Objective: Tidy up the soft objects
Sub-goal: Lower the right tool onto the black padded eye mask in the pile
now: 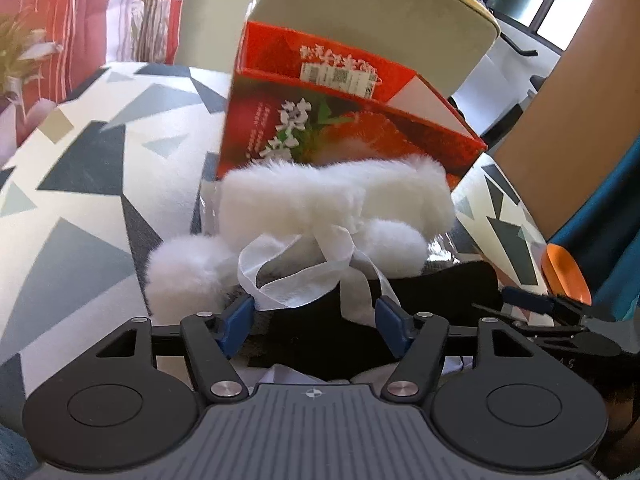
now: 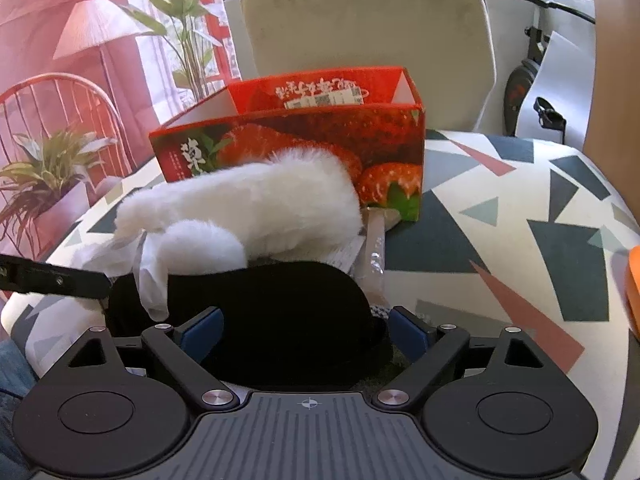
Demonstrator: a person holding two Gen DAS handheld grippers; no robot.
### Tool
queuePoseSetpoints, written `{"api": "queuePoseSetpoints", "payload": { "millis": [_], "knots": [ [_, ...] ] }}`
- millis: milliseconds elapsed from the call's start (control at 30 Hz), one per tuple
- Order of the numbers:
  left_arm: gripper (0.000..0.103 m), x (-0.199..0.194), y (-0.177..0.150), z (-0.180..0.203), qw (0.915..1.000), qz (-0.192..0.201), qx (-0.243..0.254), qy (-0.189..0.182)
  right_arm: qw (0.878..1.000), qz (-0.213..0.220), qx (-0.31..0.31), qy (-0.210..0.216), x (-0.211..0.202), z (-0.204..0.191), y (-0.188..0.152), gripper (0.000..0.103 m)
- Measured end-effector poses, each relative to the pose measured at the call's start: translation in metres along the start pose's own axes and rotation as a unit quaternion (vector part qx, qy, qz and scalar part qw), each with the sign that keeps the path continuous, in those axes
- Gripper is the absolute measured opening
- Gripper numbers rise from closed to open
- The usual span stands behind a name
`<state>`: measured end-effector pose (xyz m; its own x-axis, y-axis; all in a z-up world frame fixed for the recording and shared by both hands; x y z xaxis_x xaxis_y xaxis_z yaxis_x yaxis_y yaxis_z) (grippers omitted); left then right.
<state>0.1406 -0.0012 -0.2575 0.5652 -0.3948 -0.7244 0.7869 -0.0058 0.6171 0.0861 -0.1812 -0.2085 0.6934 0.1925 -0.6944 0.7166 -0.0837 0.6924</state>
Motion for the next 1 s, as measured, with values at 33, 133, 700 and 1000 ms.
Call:
{"api": "queuePoseSetpoints", "payload": {
  "millis": [33, 133, 700, 1000],
  "knots": [
    [0.068, -0.002, 0.001, 0.0, 1.0, 0.006, 0.0, 0.001, 1.0, -0.002, 0.002, 0.0, 0.001, 0.001, -0.001, 0.088],
    [0.067, -0.01, 0.006, -0.001, 0.9998, 0.019, 0.009, 0.003, 1.0, -0.006, 0.014, 0.005, 0.002, 0.005, -0.003, 0.087],
    [0.061, -0.008, -0.007, -0.022, 0.9984, -0.01, -0.034, -0.044, 0.999, -0.008, 0.033, 0.029, 0.018, 0.013, -0.017, 0.084],
    [0.055, 0.022, -0.012, -0.027, 0.9966, -0.047, -0.048, -0.046, 0.999, -0.007, 0.03, 0.035, 0.021, 0.014, -0.018, 0.08]
  ]
}}
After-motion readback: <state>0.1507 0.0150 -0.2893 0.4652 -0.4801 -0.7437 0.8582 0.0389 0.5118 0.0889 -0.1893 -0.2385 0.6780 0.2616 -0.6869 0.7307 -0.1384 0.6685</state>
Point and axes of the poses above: each gripper's, at about its wrist camera, not at the fingertips, and x roughly the way its jaws point, z to its right, y to its top, the point moved 1 cm from there along x, roughly the way its jaws point, and after that the axes turned 2 degrees about -x, right-handed, at the moved point
